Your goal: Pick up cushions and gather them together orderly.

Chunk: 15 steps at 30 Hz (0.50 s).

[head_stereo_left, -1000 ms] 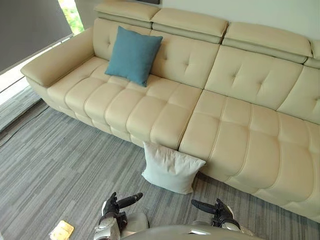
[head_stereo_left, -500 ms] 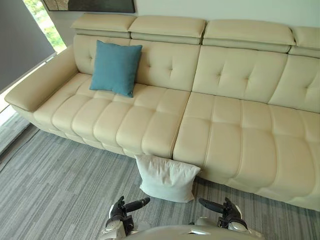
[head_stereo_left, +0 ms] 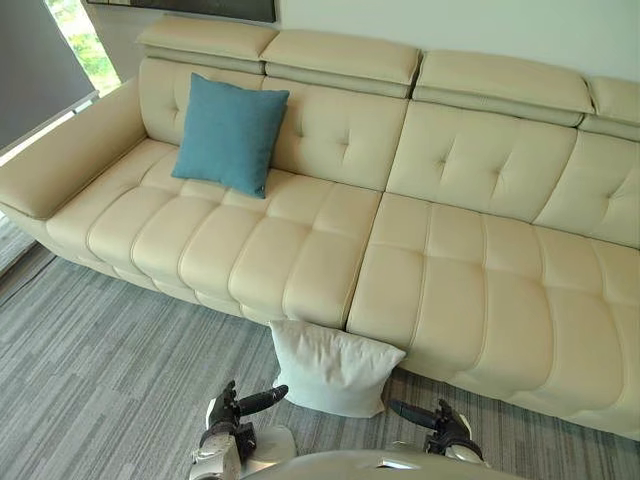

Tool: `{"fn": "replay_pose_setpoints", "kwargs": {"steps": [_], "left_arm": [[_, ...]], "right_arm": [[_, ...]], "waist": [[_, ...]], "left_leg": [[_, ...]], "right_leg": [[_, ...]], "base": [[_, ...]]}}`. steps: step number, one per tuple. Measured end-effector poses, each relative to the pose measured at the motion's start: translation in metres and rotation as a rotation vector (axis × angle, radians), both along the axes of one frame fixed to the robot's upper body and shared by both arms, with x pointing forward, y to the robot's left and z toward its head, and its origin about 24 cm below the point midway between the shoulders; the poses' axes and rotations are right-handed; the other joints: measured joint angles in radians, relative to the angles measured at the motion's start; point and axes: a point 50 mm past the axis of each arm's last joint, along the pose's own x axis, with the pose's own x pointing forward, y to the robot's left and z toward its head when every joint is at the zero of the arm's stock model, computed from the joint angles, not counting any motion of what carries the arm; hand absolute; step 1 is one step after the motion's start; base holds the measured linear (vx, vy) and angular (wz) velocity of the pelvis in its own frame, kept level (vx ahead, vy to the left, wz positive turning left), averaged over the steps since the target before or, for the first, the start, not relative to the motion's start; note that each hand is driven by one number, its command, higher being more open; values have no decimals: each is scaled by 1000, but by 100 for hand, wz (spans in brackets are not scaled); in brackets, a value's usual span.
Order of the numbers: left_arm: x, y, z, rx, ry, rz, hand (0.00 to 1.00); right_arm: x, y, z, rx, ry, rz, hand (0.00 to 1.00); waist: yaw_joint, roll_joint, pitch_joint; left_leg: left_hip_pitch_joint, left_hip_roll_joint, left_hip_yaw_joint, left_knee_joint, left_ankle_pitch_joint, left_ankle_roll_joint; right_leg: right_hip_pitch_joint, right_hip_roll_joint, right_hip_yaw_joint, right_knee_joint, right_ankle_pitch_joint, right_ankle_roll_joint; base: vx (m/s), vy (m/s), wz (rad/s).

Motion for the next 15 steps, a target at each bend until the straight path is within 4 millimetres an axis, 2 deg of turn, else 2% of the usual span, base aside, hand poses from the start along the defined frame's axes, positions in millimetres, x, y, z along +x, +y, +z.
{"fn": "replay_pose_setpoints", "kwargs": {"steps": [3, 5, 7, 9, 11, 12, 13, 14, 15], "left_arm": [[3, -6, -1, 15, 12, -76, 100], [5, -8, 0, 18, 10, -84, 100], [23, -5, 6, 44, -32, -88, 100], [46, -5, 16, 58, -101, -76, 100], [82, -1, 35, 84, -210, -54, 100], [86, 0, 38, 87, -222, -50, 100], [111, 7, 54, 109, -299, -18, 100], [126, 12, 67, 128, -352, -6, 100], [135, 15, 76, 137, -390, 4, 100]], "right_arm": [[1, -4, 1, -15, -2, -2, 100], [3, -6, 2, -22, -8, 0, 100], [21, -10, 7, -46, -50, 3, 100], [45, -10, 15, -47, -109, 3, 100], [85, -7, 33, -48, -222, 5, 100], [90, -6, 35, -47, -236, 2, 100], [117, -8, 53, -63, -332, -12, 100], [135, -9, 66, -80, -393, -13, 100], [145, -10, 74, -86, -428, -18, 100]], "waist": [[-3, 19, -2], [-2, 21, 7], [-2, 22, 58], [-1, 28, 103], [1, 14, 201], [1, 11, 209], [2, 3, 257], [2, -6, 287], [2, -11, 301]], "left_leg": [[5, 0, 2, -9, 3, -3], [3, 1, 0, -8, 4, -4], [-68, 11, -12, 50, 3, -5], [-188, 30, -37, 136, -3, -4], [-329, 59, -60, 242, -27, -14], [-348, 62, -61, 257, -31, -14], [-478, 87, -82, 347, -48, -15], [-544, 96, -86, 382, -52, -14], [-585, 99, -89, 397, -49, -10]], "right_leg": [[-1, 2, 0, 2, -1, 3], [-3, 5, -1, 11, -5, 8], [-79, 3, -1, 92, -30, -2], [-191, 5, 0, 181, -46, -12], [-330, 11, 2, 296, -79, -30], [-347, 11, 2, 311, -85, -32], [-466, 16, 4, 393, -103, -43], [-536, 18, 9, 433, -107, -49], [-582, 18, 13, 454, -107, -50]], "base": [[10, -3, -6], [1, -56, 4], [-90, -100, 11], [-173, -117, 14], [-278, -147, 11], [-385, -139, 4], [-351, -101, -3], [-266, -62, -5], [-164, -23, -8]]}}
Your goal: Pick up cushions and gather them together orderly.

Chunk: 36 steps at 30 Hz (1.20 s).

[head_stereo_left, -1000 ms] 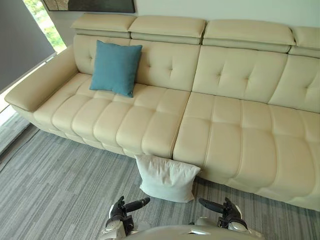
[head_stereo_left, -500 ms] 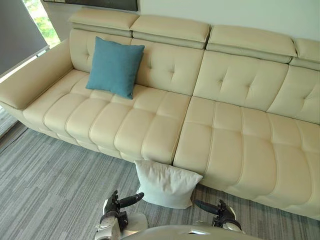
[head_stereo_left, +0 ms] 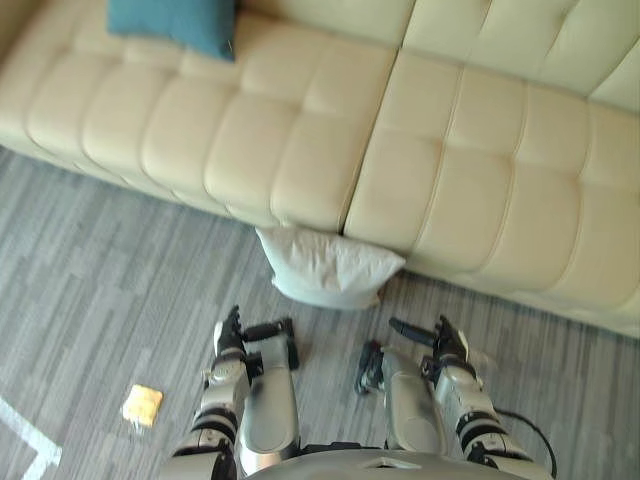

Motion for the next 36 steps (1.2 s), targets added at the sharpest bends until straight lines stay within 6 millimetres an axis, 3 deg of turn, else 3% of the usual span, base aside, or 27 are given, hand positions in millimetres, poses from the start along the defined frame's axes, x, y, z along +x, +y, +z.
{"fn": "replay_pose_setpoints", "kwargs": {"steps": [3, 8, 12, 14, 15, 16, 22, 27, 33, 36], "left_arm": [[33, 8, 35, -12, -150, 52, 100], [90, 15, 118, -40, -461, 134, 100], [122, 1, 178, -63, -643, 130, 100], [130, -10, 196, -60, -686, 99, 100], [133, -15, 202, -53, -699, 82, 100], [138, -27, 215, -52, -732, 50, 0], [151, -65, 259, -73, -837, -31, 0], [152, -75, 273, -94, -877, -22, 0], [151, -78, 261, -103, -844, -18, 0], [148, -84, 249, -84, -810, -35, 0]], "right_arm": [[32, 0, 29, -23, -108, -18, 100], [93, 12, 103, -11, -375, -27, 100], [127, 27, 171, 28, -607, -18, 100], [133, 34, 184, 53, -639, -42, 100], [134, 36, 188, 59, -656, -50, 0], [135, 39, 193, 67, -687, -67, 0], [143, 40, 220, 180, -775, -172, 0], [151, 52, 234, 256, -800, -128, 0], [147, 74, 214, 259, -732, -49, 0], [137, 74, 185, 225, -655, -47, 0]], "waist": [[-2, 0, 27], [-4, 8, 54], [-5, 11, 56], [-7, 11, 56], [-7, 11, 56], [-8, 11, 56], [-31, 12, 56], [-31, 13, 57], [-30, 14, 57], [-32, 14, 57]], "left_leg": [[-139, 6, -14, 34, 19, 2], [-331, 3, -26, 66, 49, 12], [-459, -2, -42, 93, 62, 14], [-491, -4, -50, 100, 66, 12], [-504, -6, -52, 100, 69, 11], [-533, -10, -55, 105, 74, 13], [-638, -34, -62, 116, 115, 22], [-693, -37, -64, 104, 150, 23], [-692, -34, -70, 95, 165, 20], [-637, -30, -68, 82, 165, 20]], "right_leg": [[-139, 1, 1, 41, 9, -12], [-336, -10, -2, 98, 17, -24], [-467, -16, -2, 147, 17, -24], [-497, -16, -2, 158, 17, -24], [-509, -17, -2, 164, 17, -24], [-541, -22, 0, 177, 17, -24], [-658, -44, 7, 229, 18, -25], [-727, -48, 9, 249, 39, -33], [-726, -44, 3, 243, 46, -39], [-671, -39, 2, 222, 51, -39]], "base": [[-99, 7, 3], [-48, 39, 8], [-14, 37, 9], [-5, 27, 9], [-19, 23, 13], [-24, 16, 10], [-70, 8, 13], [-81, -9, 5], [-22, -18, 1], [-15, -15, -8]]}}
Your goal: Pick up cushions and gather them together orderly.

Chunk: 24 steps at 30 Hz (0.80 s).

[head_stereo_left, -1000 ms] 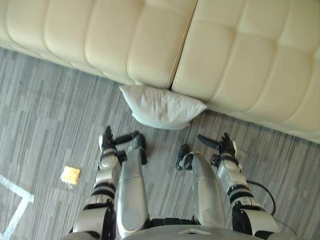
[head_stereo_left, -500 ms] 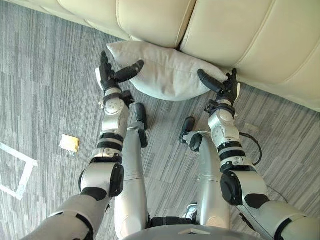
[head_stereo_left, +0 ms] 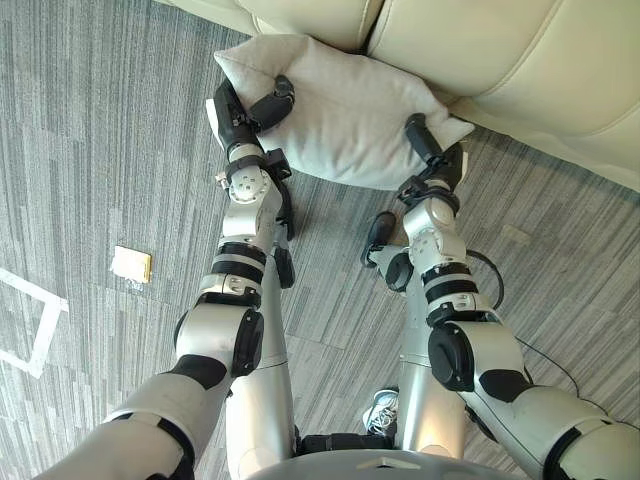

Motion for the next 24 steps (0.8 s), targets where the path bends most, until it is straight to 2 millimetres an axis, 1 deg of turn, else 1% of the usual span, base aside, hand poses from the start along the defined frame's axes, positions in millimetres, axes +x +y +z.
{"fn": "replay_pose_setpoints", "kwargs": {"steps": [1, 3, 4, 5, 6, 7, 9, 13, 15, 16, 18, 20, 21, 22, 23, 24], "left_arm": [[-1, 0, -3, 3, 6, -1, 0], [-6, -2, -20, 10, 46, -5, 0], [-7, -2, -23, 9, 52, -3, 0], [-13, -2, -34, 1, 66, 0, 0], [-16, -2, -37, -1, 70, 1, 0], [-23, -2, -44, -3, 69, 1, 0], [-30, -2, -46, -4, 51, -3, 0], [-48, -4, -46, -9, -12, -18, 0], [-68, -10, -46, -41, -73, -43, 0], [-70, -12, -47, -44, -78, -47, 0], [-89, -17, -49, -64, -114, -75, 0], [-98, -20, -53, -72, -122, -90, 0], [-109, -20, -58, -81, -117, -95, 0], [-113, -20, -62, -86, -109, -95, 0], [-122, -18, -71, -92, -80, -90, 0], [-128, -17, -78, -96, -57, -88, 0]], "right_arm": [[-2, 0, -4, -5, 10, 0, 0], [-11, -1, -24, -46, 58, 11, 0], [-13, -1, -28, -49, 68, 13, 0], [-18, 0, -37, -64, 95, 21, 0], [-20, 0, -40, -69, 99, 22, 0], [-27, 0, -45, -78, 104, 23, 0], [-33, 0, -45, -83, 80, 22, 0], [-50, -7, -36, -119, -9, 18, 0], [-71, -18, -30, -159, -82, -8, 0], [-74, -19, -29, -161, -90, -13, 0], [-95, -26, -26, -190, -139, -32, 0], [-107, -30, -25, -214, -160, -44, 0], [-119, -31, -25, -224, -167, -48, 0], [-124, -32, -27, -242, -164, -48, 0], [-134, -31, -32, -272, -147, -39, 0], [-141, -31, -35, -292, -134, -37, 0]], "waist": [[-1, 0, 0], [-2, 3, -2], [-2, 3, -2], [-2, 4, -3], [-2, 5, -3], [-1, 8, -5], [1, 8, -5], [6, 11, -7], [9, 14, -21], [10, 14, -22], [14, 14, -49], [23, 15, -56], [24, 16, -79], [24, 17, -98], [24, 18, -141], [24, 20, -165]], "left_leg": [[11, 0, 0, -5, 0, 0], [81, 7, 10, -38, 2, -3], [97, 9, 13, -47, 3, -4], [145, 11, 21, -78, 8, -5], [160, 11, 22, -89, 10, -7], [208, 9, 23, -119, 16, -10], [257, 6, 27, -140, 19, -12], [396, 5, 41, -185, 14, -14], [516, -1, 48, -226, 8, -19], [532, -2, 50, -233, 8, -19], [625, -5, 61, -279, 6, -21], [689, -7, 72, -310, 6, -22], [737, -11, 77, -337, 6, -25], [754, -12, 80, -350, 6, -26], [786, -12, 85, -378, 8, -29], [822, -13, 88, -404, 10, -34]], "right_leg": [[10, 2, 0, -5, 2, 1], [76, 15, 3, -47, 16, 2], [91, 17, 4, -57, 21, 2], [132, 26, 8, -89, 32, 1], [147, 29, 9, -101, 36, 1], [192, 32, 7, -127, 42, 2], [238, 33, 6, -146, 42, 1], [375, 38, 7, -198, 42, 2], [494, 39, 8, -245, 42, 4], [509, 40, 8, -251, 43, 5], [597, 45, 9, -297, 44, 11], [653, 47, 12, -321, 44, 14], [694, 49, 13, -340, 41, 18], [709, 51, 13, -350, 40, 20], [738, 54, 12, -374, 40, 21], [772, 57, 10, -395, 39, 22]], "base": [[-8, -12, -9], [-2, -12, -18], [7, -13, -24], [15, -14, -17], [27, -21, -14], [37, -26, -2], [46, -33, -1], [55, -24, -6], [98, 0, -8], [92, 11, -6], [95, 8, -9], [92, -7, -12], [103, -19, -9], [140, -28, -7], [153, -31, -6], [192, -41, -5]]}}
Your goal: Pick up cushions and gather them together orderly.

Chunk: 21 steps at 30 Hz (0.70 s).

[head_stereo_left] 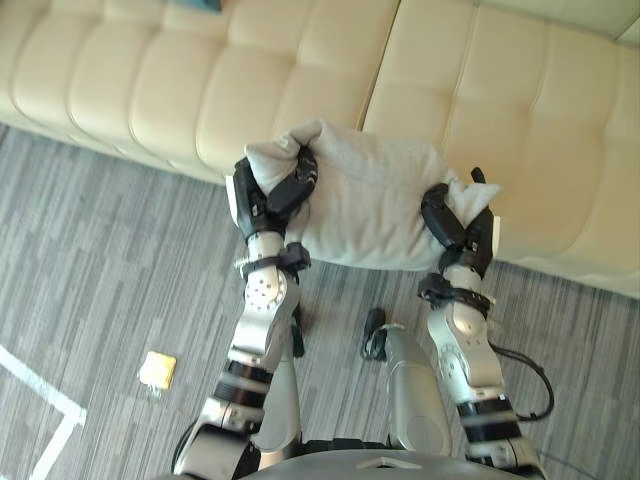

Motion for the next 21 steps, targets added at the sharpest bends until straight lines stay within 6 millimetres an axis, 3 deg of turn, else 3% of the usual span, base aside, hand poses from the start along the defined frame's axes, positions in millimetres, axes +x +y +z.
{"fn": "replay_pose_setpoints", "kwargs": {"steps": [3, 8, 11, 14, 15, 17, 19, 20, 21], "left_arm": [[-18, 3, -19, -33, 71, 6, 0], [-35, 1, -35, -37, 132, -5, 0], [-46, 1, -48, -48, 192, -10, 0], [-51, 3, -53, -69, 215, -3, 0], [-51, 1, -54, -67, 217, -10, 0], [-52, -1, -56, -43, 224, -36, 0], [-54, -1, -60, -17, 242, -54, 0], [-54, -1, -64, -3, 261, -59, 0], [-55, 1, -67, 11, 277, -59, 0]], "right_arm": [[-18, 2, -6, -58, 27, 1, 0], [-29, 1, -7, -129, 33, -15, 0], [-36, 1, -13, -144, 63, -24, 0], [-38, 3, -10, -174, 49, -22, 0], [-37, 2, -9, -183, 45, -29, 0], [-36, 1, -7, -194, 37, -47, 0], [-34, 0, -8, -195, 40, -63, 0], [-31, -1, -10, -202, 46, -63, 0], [-25, -1, -11, -216, 48, -56, 0]], "waist": [[-2, 5, -68], [-8, 13, -91], [-9, 10, -91], [-6, 21, -111], [-4, 24, -118], [-2, 22, -125], [-3, 24, -129], [0, 18, -136], [7, 18, -140]], "left_leg": [[86, -5, 6, -69, 7, -11], [146, -10, -22, -64, -6, -18], [107, 4, -63, 184, -57, -19], [37, 22, -96, 348, -55, -20], [14, 20, -113, 361, -89, -24], [10, -24, -145, 247, -143, -16], [1, -73, -184, 131, -138, -17], [-8, -95, -210, 45, -109, -20], [2, -103, -219, -46, -6, -30]], "right_leg": [[74, 8, -4, -45, -4, 6], [156, 10, -12, -75, -15, 12], [231, 9, -10, -55, -57, 8], [263, 20, 6, -60, -79, -16], [264, 25, 11, -70, -78, -18], [268, 23, 30, -96, -78, -18], [301, 19, 45, -139, -77, -15], [317, 16, 57, -165, -76, -6], [339, 13, 86, -183, -83, 32]], "base": [[161, -48, -2], [98, -37, 2], [0, 0, 0], [35, 2, -12], [95, 39, -8], [124, 74, -15], [225, 157, -20], [277, 218, -51], [401, 300, -62]]}}
